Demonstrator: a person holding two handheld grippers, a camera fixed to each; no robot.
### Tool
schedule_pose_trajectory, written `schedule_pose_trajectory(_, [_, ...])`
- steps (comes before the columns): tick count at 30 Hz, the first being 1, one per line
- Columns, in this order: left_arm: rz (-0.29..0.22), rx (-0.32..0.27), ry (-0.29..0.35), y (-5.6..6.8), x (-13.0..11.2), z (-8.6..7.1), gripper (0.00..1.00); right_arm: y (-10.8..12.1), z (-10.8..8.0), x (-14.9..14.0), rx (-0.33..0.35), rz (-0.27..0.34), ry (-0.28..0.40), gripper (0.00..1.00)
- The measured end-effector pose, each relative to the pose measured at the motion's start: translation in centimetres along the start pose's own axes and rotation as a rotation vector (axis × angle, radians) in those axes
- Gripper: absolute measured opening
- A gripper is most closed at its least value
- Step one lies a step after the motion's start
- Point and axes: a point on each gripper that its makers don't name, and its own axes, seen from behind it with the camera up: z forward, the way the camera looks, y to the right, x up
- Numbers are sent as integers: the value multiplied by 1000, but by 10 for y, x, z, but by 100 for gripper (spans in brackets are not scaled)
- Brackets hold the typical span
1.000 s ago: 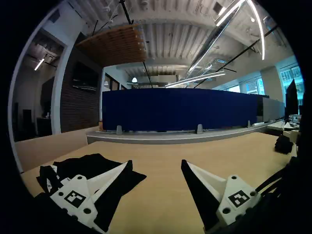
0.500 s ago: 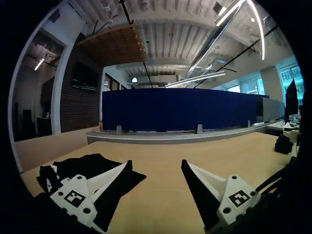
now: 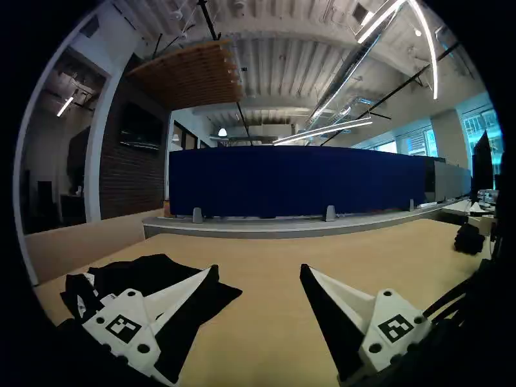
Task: Fold towel
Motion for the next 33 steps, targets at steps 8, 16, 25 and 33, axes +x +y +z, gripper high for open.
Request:
schedule_pose_trajectory(8, [0, 0, 0, 0, 0, 0, 93, 0, -1, 0, 0, 0, 0, 100])
schedule_pose_trajectory(16, [0, 0, 0, 0, 0, 0, 93, 0, -1, 1, 0, 0, 0, 100])
schedule_pose_trajectory(25, [-3, 0, -1, -1, 0, 1, 94, -1, -2, 2, 0, 0, 0, 100])
schedule_pose_trajectory(33, [-5, 0, -2, 0, 0, 0, 94, -1, -4, 2, 0, 1, 0, 100])
